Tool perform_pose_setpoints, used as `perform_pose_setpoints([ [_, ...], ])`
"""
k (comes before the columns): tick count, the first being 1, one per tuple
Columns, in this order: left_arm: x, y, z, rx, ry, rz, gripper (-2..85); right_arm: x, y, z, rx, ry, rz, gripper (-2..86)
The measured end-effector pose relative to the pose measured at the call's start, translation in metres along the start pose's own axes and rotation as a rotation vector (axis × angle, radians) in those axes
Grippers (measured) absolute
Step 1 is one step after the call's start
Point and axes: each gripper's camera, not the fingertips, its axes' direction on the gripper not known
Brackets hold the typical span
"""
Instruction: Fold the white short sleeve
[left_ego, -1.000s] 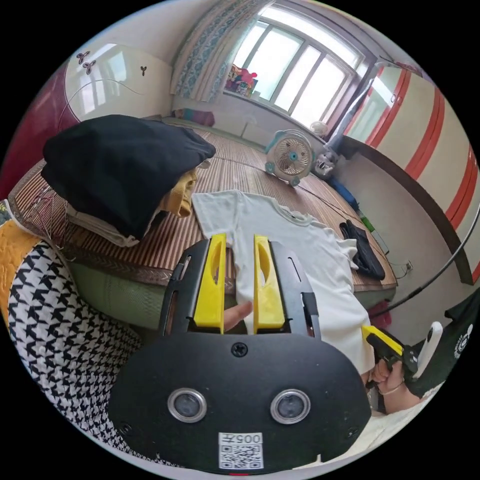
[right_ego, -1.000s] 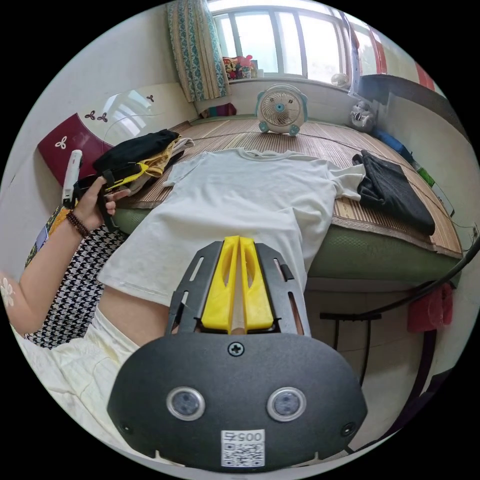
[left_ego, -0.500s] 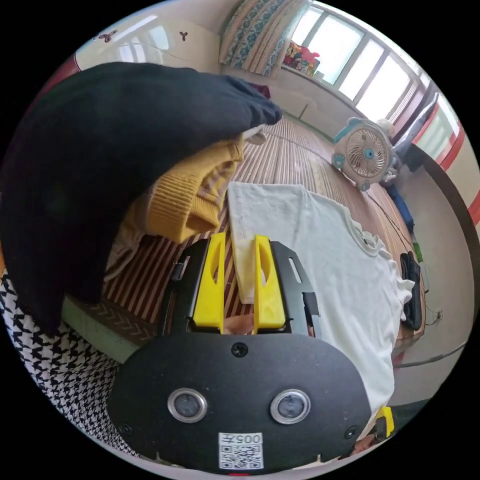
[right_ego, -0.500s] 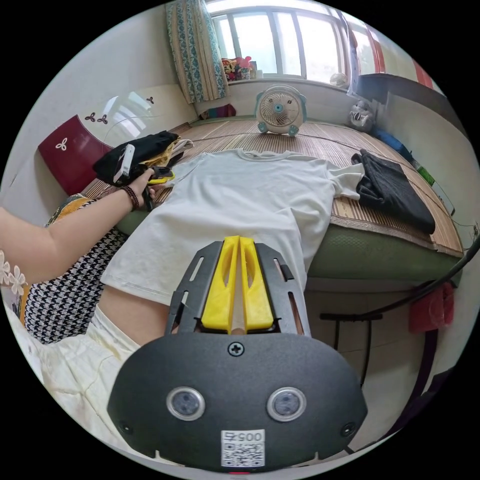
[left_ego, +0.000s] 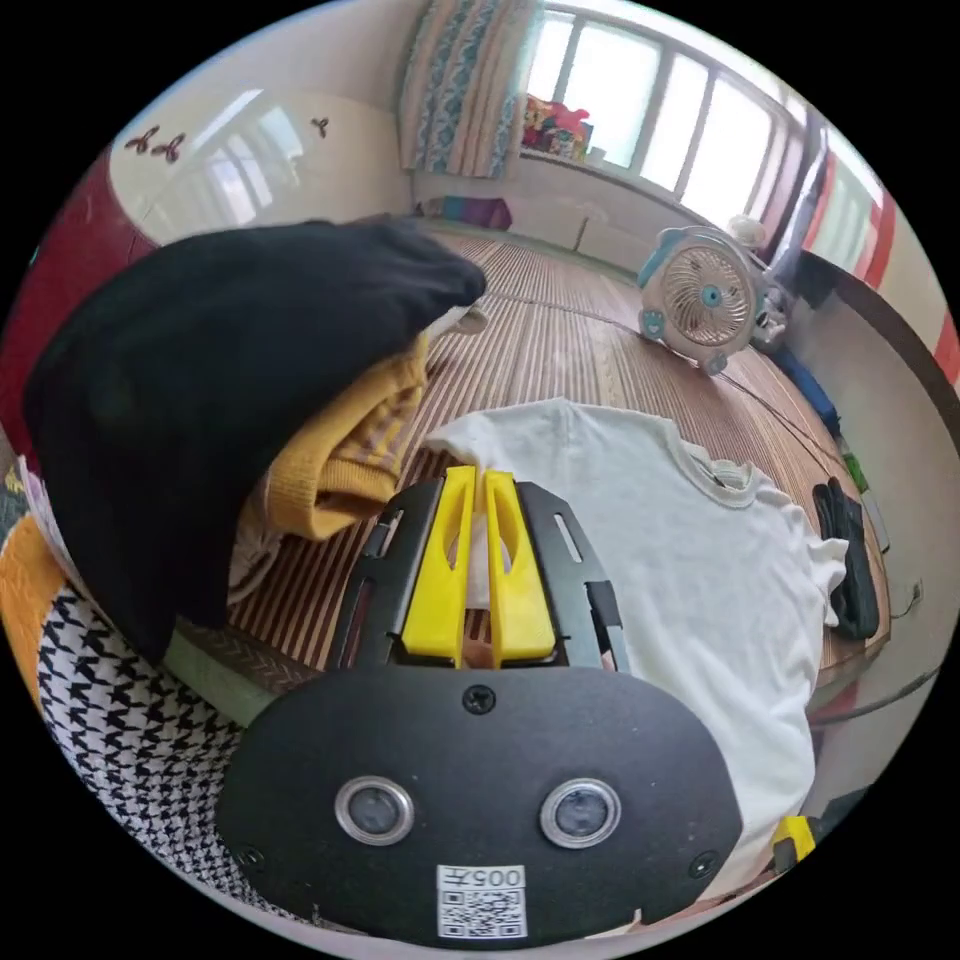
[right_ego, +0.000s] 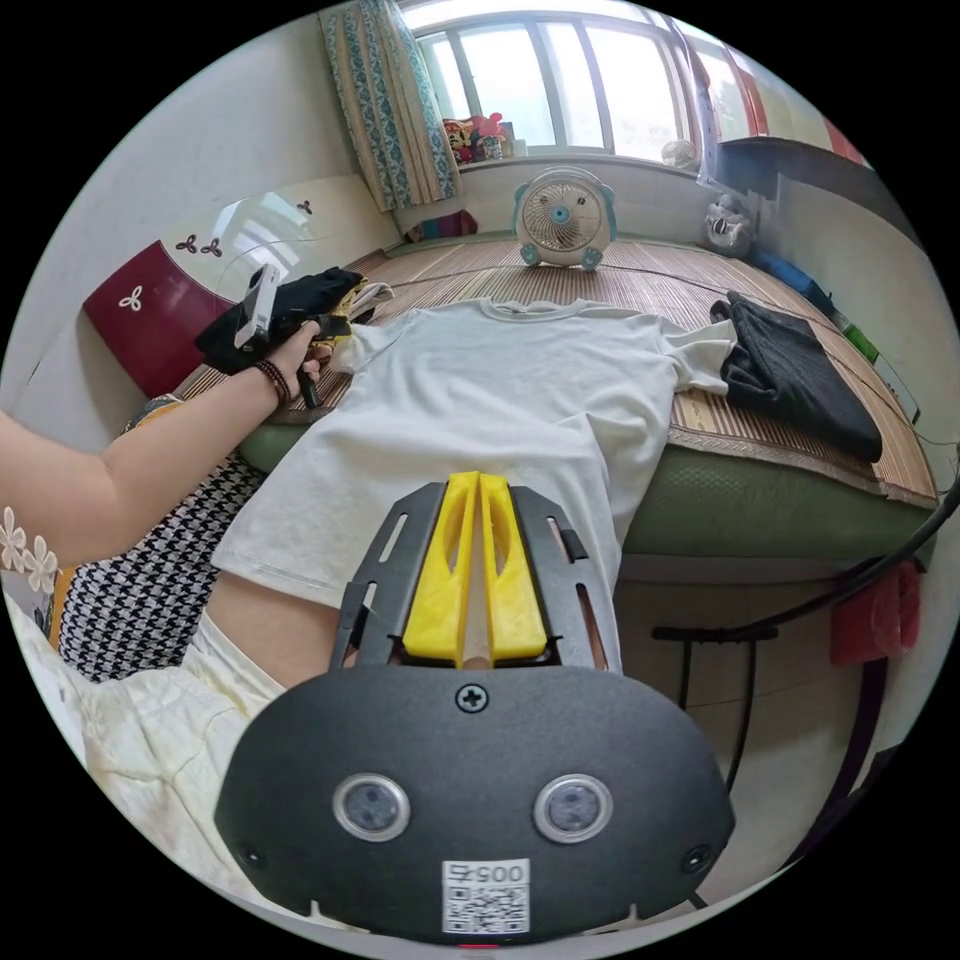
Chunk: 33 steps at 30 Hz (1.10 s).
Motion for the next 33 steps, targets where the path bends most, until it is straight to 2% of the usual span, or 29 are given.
perform_pose_setpoints([
  [5, 0.074, -0.005, -0.014, 0.052, 0.01, 0.286, 3.7, 0.004, 0.0, -0.001, 0.002, -0.004, 0.002, -0.9],
  [7, 0.114, 0.001, -0.004, -0.005, -0.002, 0.419, 5.1, 0.004, 0.0, -0.001, 0.001, -0.003, 0.002, -0.9],
  [9, 0.134, 0.007, 0.011, -0.061, 0.015, 0.461, 7.1, 0.004, 0.0, -0.001, 0.001, -0.002, 0.002, -0.9],
  [12, 0.145, 0.016, 0.034, -0.18, 0.071, 0.423, 8.9, 0.004, 0.0, -0.002, 0.001, -0.002, 0.001, -0.9],
  [16, 0.135, 0.027, 0.028, -0.13, 0.117, 0.329, 8.1, 0.007, 0.001, -0.003, 0.006, -0.007, 0.004, -0.9],
  [20, 0.126, 0.029, 0.03, -0.131, 0.078, 0.313, 7.3, 0.012, -0.001, -0.001, 0.004, -0.021, 0.01, -0.9],
  [23, 0.116, 0.032, 0.053, -0.219, 0.009, 0.283, 6.1, 0.013, -0.003, 0.0, 0.002, -0.034, 0.014, -0.9],
  [27, 0.107, 0.042, 0.053, -0.176, -0.026, 0.241, 4.7, 0.013, -0.002, -0.001, 0.005, -0.03, 0.017, -0.9],
  [33, 0.114, 0.045, 0.033, -0.089, 0.031, 0.226, 5.0, 0.011, -0.004, 0.001, 0.003, -0.022, 0.013, -0.9],
])
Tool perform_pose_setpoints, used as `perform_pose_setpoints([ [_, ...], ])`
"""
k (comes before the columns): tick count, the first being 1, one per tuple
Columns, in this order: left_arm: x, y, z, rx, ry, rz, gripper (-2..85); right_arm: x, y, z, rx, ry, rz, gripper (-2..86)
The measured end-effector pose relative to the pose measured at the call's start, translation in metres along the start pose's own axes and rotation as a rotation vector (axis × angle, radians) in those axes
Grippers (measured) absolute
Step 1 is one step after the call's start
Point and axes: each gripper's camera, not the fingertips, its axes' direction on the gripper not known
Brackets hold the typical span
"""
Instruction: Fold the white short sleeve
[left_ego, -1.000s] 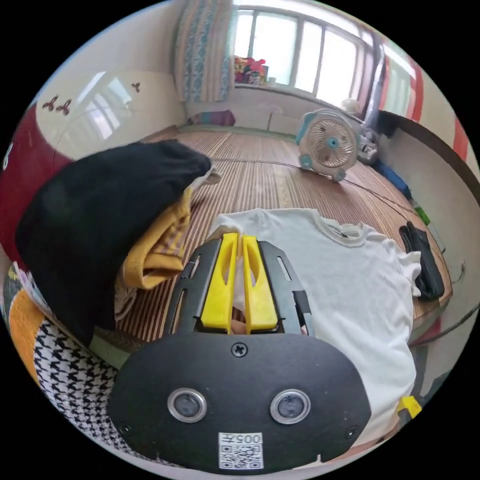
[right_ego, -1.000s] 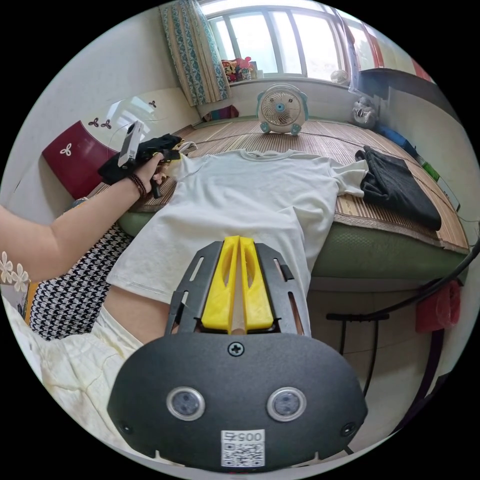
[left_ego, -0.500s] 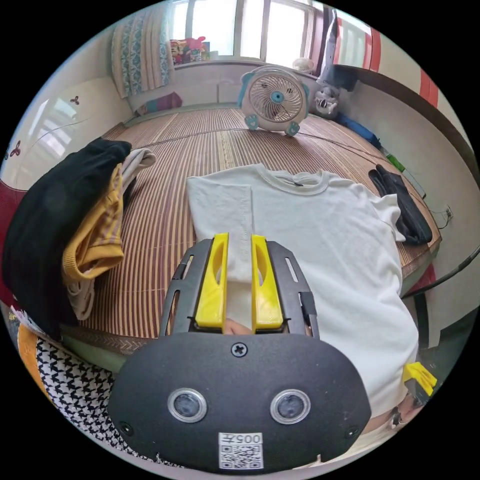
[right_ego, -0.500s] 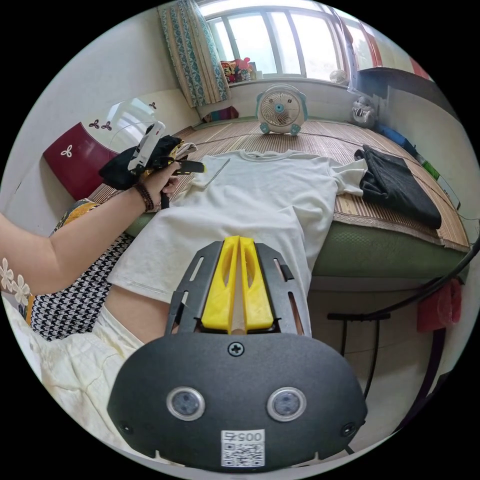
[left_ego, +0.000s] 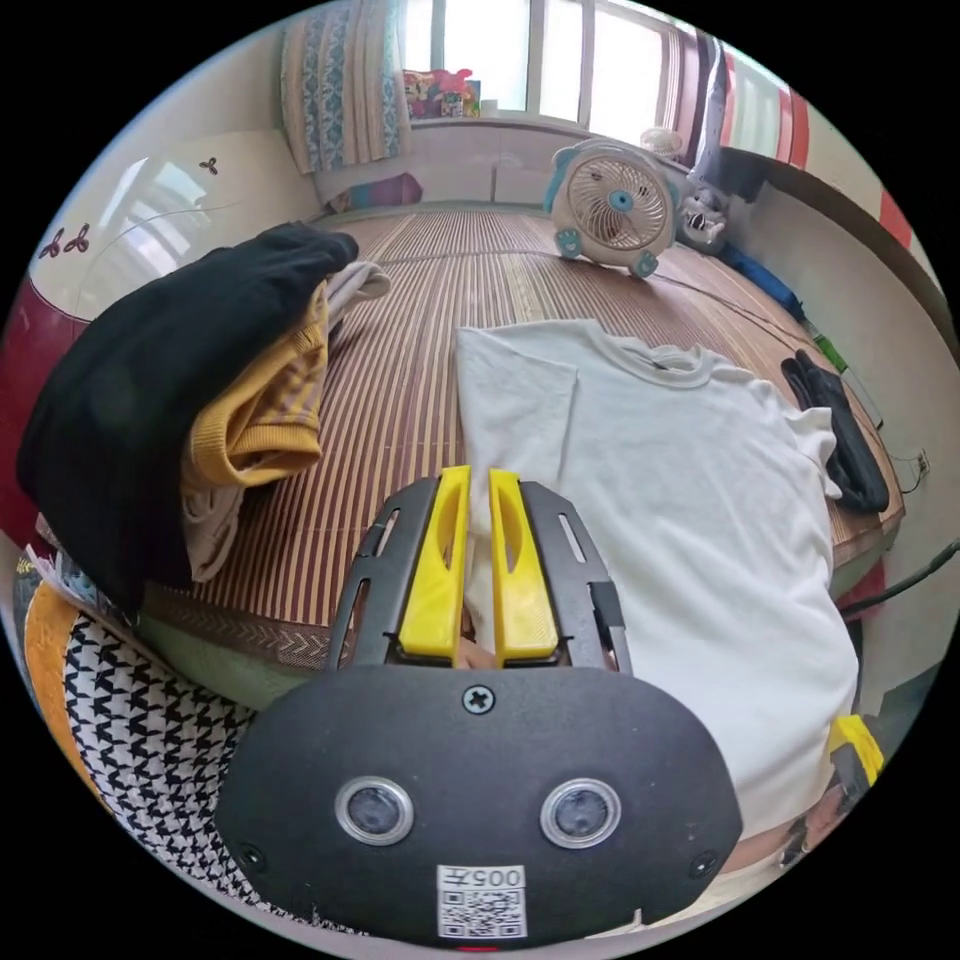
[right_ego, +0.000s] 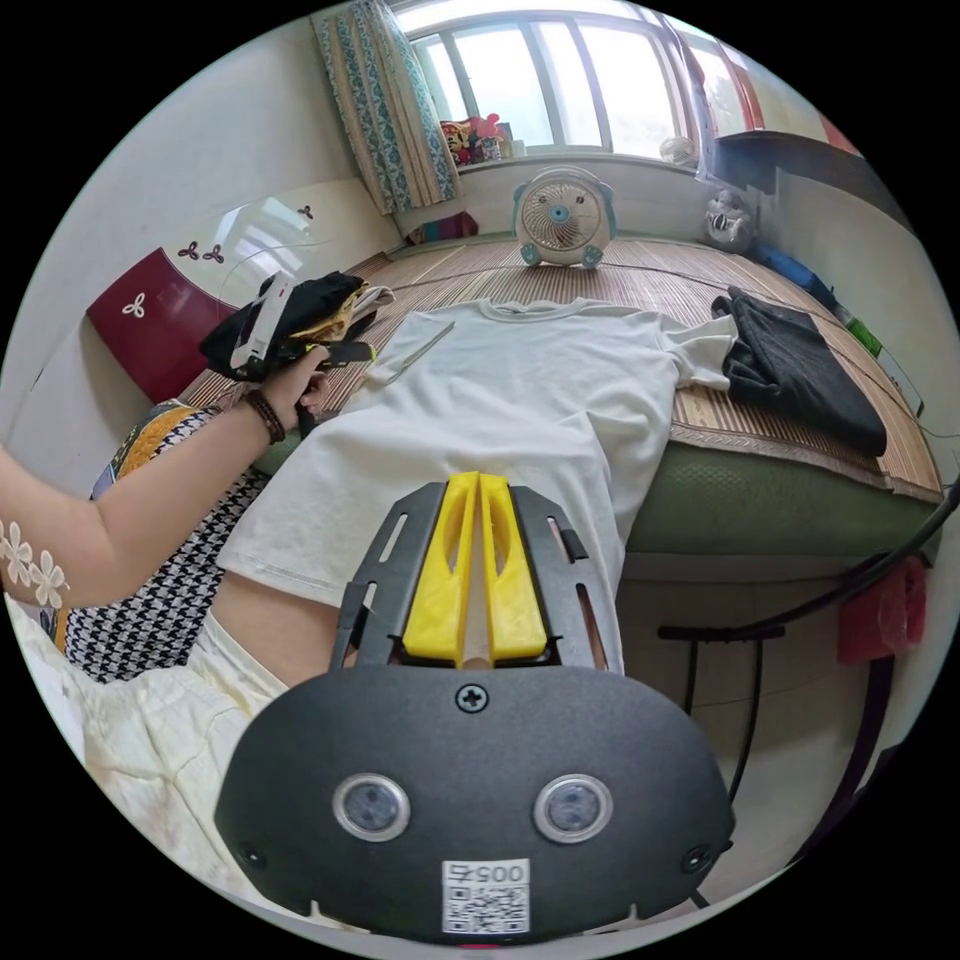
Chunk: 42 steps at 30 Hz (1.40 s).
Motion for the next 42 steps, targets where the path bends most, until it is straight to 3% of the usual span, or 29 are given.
perform_pose_setpoints([
  [3, 0.007, -0.013, -0.002, 0.051, 0.027, 0.03, 5.8, -0.001, -0.001, 0.001, -0.002, 0.001, -0.004, -0.9],
  [14, 0.026, -0.099, 0.077, -0.046, -0.05, 0.075, 8.1, -0.007, -0.007, 0.007, -0.008, 0.027, -0.013, -0.9],
  [24, -0.003, -0.102, 0.084, 0.0, -0.065, -0.12, 4.7, -0.006, -0.012, 0.013, -0.013, 0.016, -0.018, -1.0],
  [33, 0.064, -0.07, 0.02, 0.203, 0.234, -0.046, 6.6, -0.006, -0.021, 0.018, -0.026, 0.009, -0.011, -0.7],
  [38, 0.113, -0.035, 0.041, 0.147, 0.345, 0.025, 6.8, 0.01, -0.042, 0.002, -0.019, -0.03, 0.024, 2.9],
  [42, 0.121, -0.025, 0.054, 0.081, 0.377, 0.075, 6.6, 0.047, -0.07, -0.021, 0.114, 0.104, 0.048, 4.0],
])
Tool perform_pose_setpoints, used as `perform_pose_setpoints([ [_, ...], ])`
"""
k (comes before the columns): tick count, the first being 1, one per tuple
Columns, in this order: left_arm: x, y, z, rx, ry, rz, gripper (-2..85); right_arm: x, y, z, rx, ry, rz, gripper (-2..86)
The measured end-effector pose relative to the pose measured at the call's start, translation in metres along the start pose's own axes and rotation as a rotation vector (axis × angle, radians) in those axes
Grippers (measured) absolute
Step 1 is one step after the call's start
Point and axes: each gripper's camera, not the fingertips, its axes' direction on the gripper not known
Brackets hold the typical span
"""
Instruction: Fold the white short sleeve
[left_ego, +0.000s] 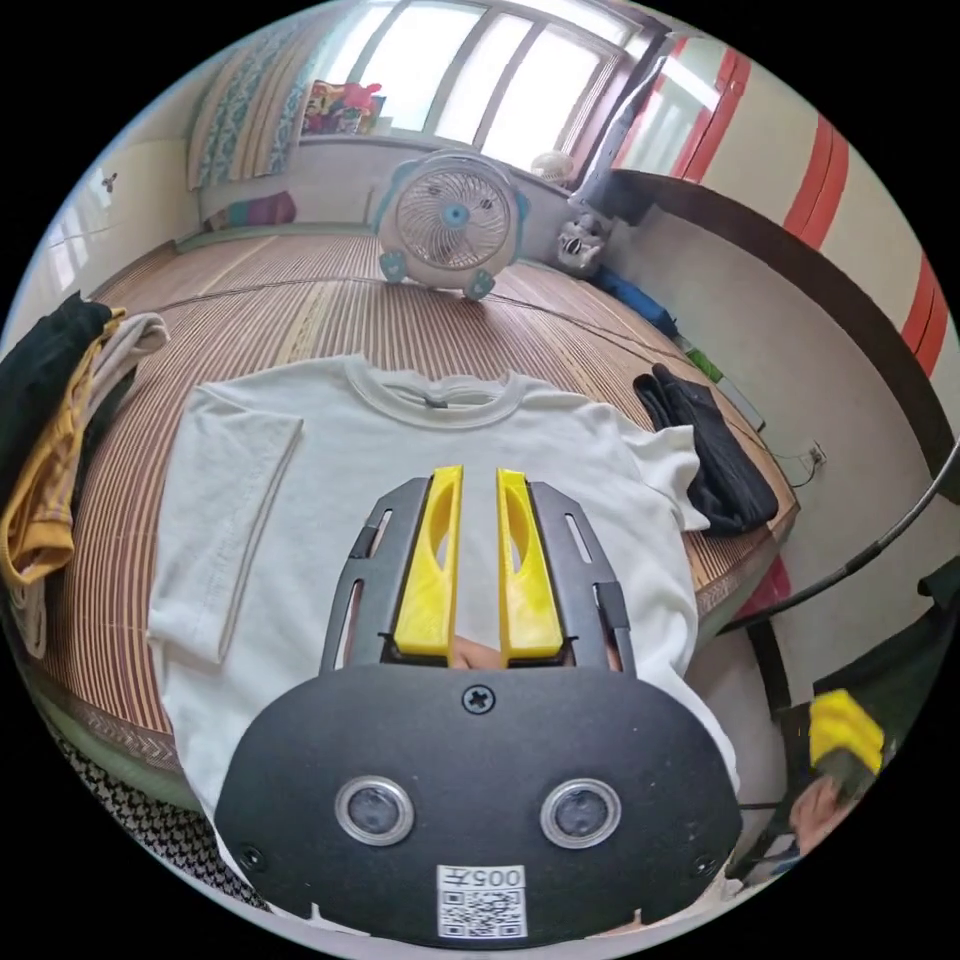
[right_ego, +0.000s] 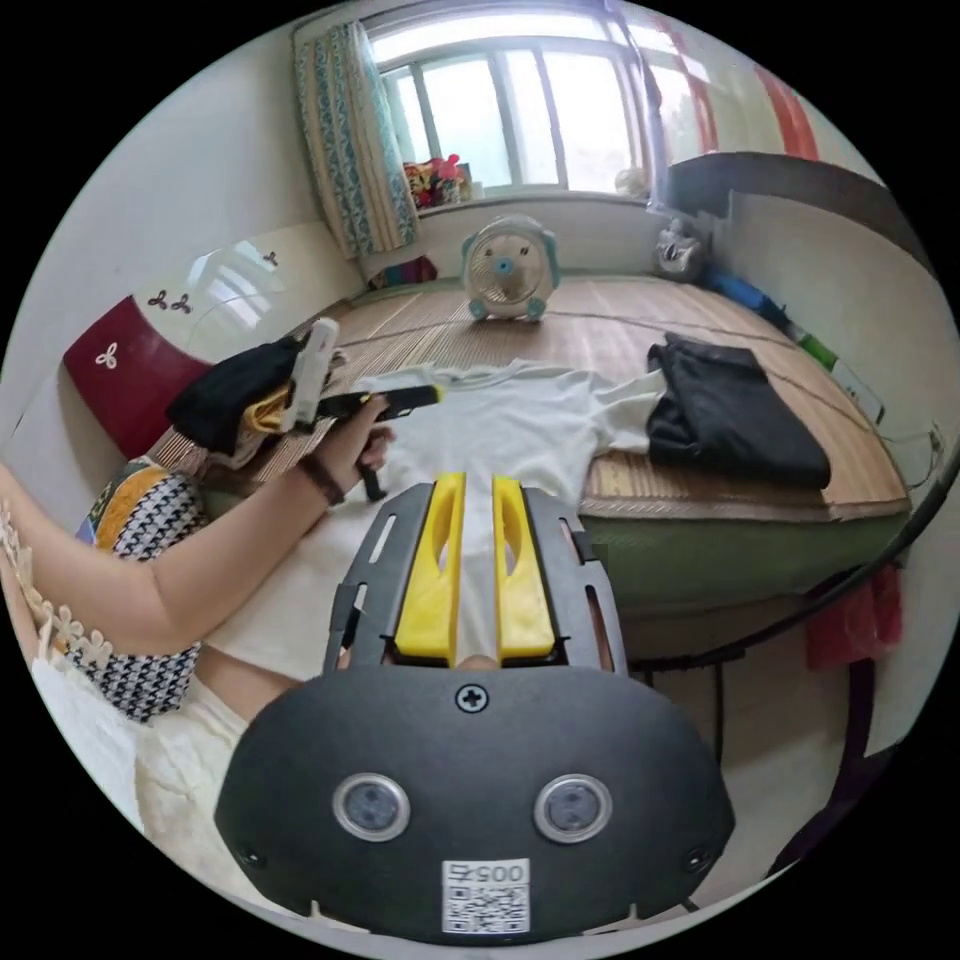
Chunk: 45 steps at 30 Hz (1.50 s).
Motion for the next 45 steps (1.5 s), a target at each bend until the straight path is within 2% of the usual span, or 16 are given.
perform_pose_setpoints([
  [2, 0.003, 0.004, -0.004, 0.05, -0.023, 0.053, 6.6, 0.034, -0.025, 0.011, 0.037, 0.11, 0.017, 4.9],
  [4, 0.001, 0.005, 0.0, 0.018, -0.053, 0.047, 6.7, 0.063, -0.045, 0.031, 0.042, 0.177, 0.046, 5.1],
  [8, -0.01, 0.005, -0.001, 0.033, 0.009, 0.0, 6.7, 0.114, -0.091, 0.089, 0.012, 0.256, 0.106, 6.0],
  [14, -0.029, 0.001, 0.0, 0.04, 0.04, -0.065, 6.7, 0.161, -0.131, 0.16, -0.081, 0.262, 0.267, 7.0],
  [21, -0.04, -0.007, 0.004, 0.027, 0.09, -0.094, 6.6, 0.187, -0.148, 0.189, -0.145, 0.267, 0.381, 3.6],
  [23, -0.041, -0.008, 0.006, 0.019, 0.102, -0.094, 6.6, 0.185, -0.149, 0.188, -0.125, 0.21, 0.368, 0.7],
  [27, -0.044, -0.008, 0.004, 0.015, 0.121, -0.097, 6.6, 0.16, -0.153, 0.178, -0.086, 0.247, 0.281, -0.7],
  [32, -0.048, -0.007, 0.0, 0.022, 0.13, -0.1, 6.6, 0.089, -0.174, 0.169, -0.029, 0.312, 0.104, -0.8],
  [35, -0.048, -0.006, -0.002, 0.018, 0.131, -0.101, 6.6, 0.048, -0.184, 0.186, -0.059, 0.3, 0.036, -0.4],
  [41, -0.049, -0.001, -0.006, 0.003, 0.122, -0.104, 6.6, 0.017, -0.194, 0.21, -0.121, 0.103, 0.059, 2.9],
  [45, -0.047, 0.002, -0.01, 0.0, 0.14, -0.109, 6.6, 0.028, -0.179, 0.192, -0.1, 0.156, 0.043, 3.4],
])
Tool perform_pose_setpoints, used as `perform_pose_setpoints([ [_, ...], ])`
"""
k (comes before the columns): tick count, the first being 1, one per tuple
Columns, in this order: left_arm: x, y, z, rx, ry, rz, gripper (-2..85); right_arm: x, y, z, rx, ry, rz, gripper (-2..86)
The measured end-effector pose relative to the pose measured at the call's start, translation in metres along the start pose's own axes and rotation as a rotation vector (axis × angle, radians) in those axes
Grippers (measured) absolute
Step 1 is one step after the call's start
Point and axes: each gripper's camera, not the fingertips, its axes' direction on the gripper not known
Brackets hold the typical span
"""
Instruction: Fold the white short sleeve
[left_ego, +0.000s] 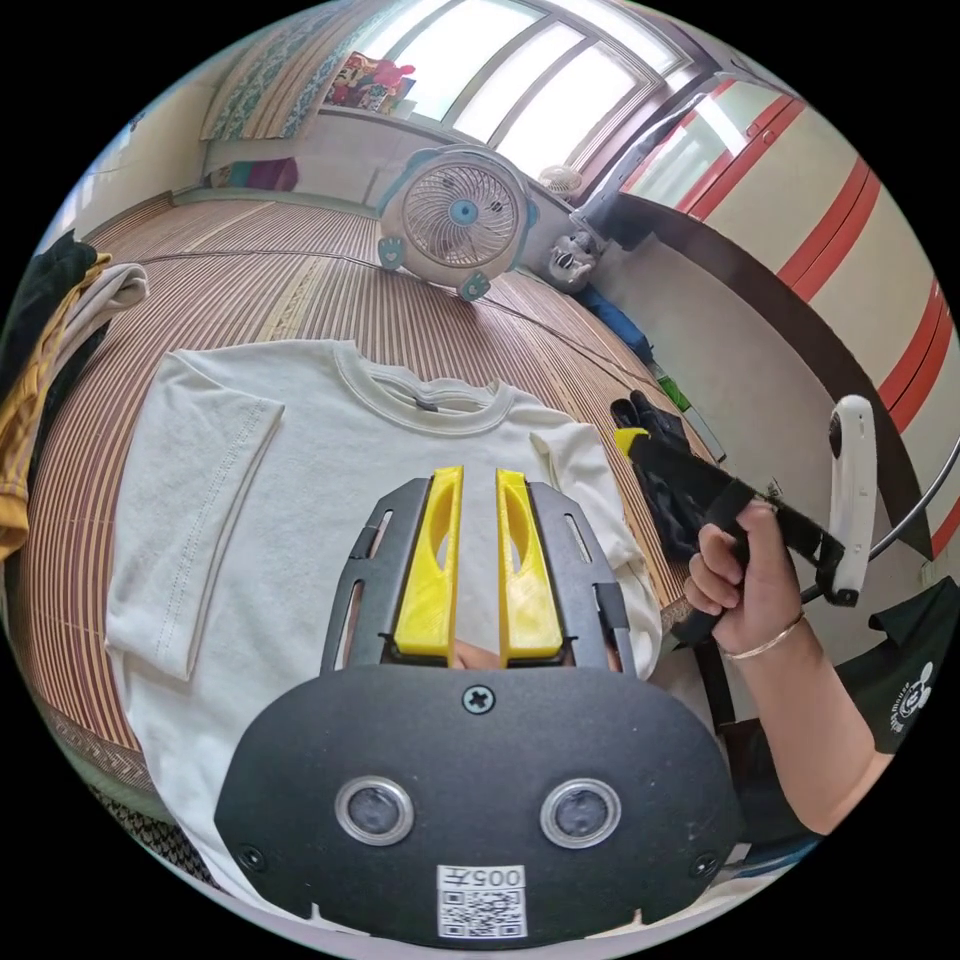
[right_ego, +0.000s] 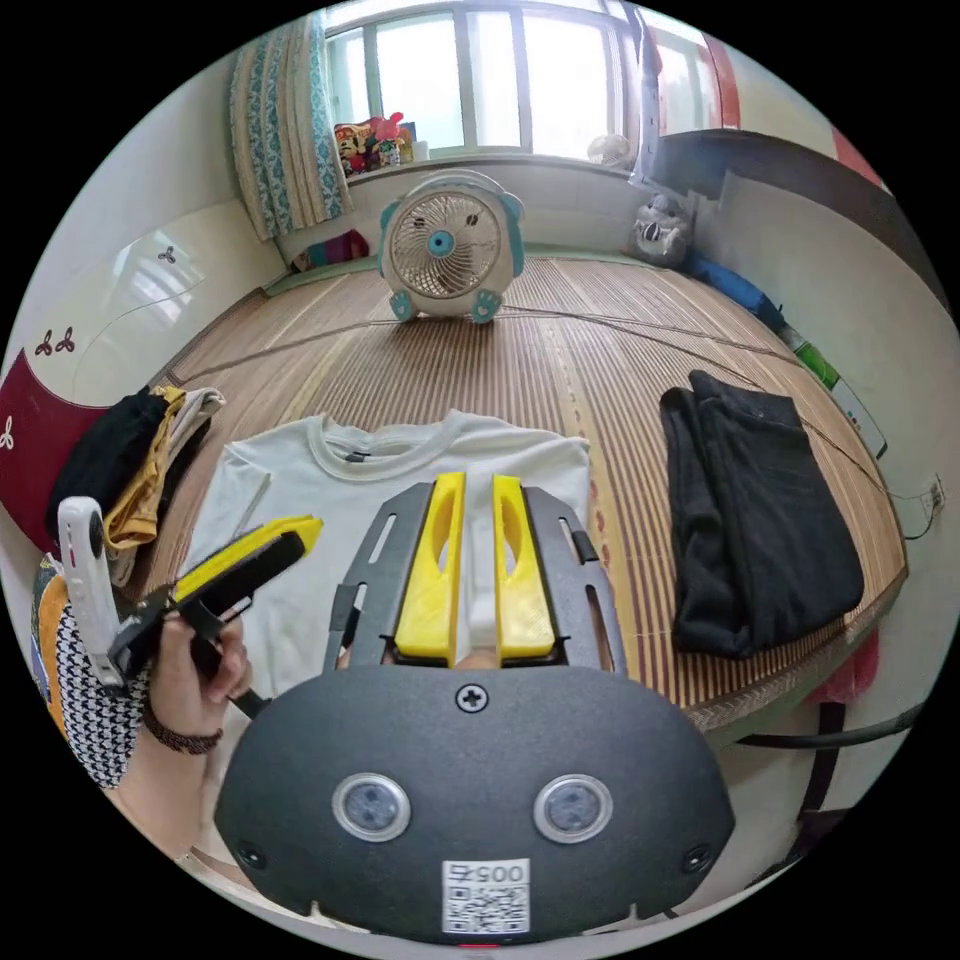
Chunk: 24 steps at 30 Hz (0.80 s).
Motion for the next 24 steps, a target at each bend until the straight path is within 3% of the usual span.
perform_pose_setpoints([
  [6, 0.014, 0.009, -0.003, -0.019, -0.012, 0.045, 6.6, 0.038, 0.061, 0.029, -0.218, 0.049, -0.006, 3.4],
  [11, 0.019, 0.024, -0.009, -0.036, -0.02, 0.081, 6.8, 0.047, 0.079, -0.017, -0.101, -0.01, 0.039, 4.5],
  [20, 0.06, 0.06, -0.068, 0.027, -0.025, 0.206, 6.5, 0.024, 0.159, -0.135, 0.016, 0.033, -0.169, 5.0],
  [24, 0.109, 0.087, -0.127, 0.02, 0.13, 0.373, 6.5, 0.029, 0.211, -0.168, -0.001, 0.012, -0.163, 5.6],
])
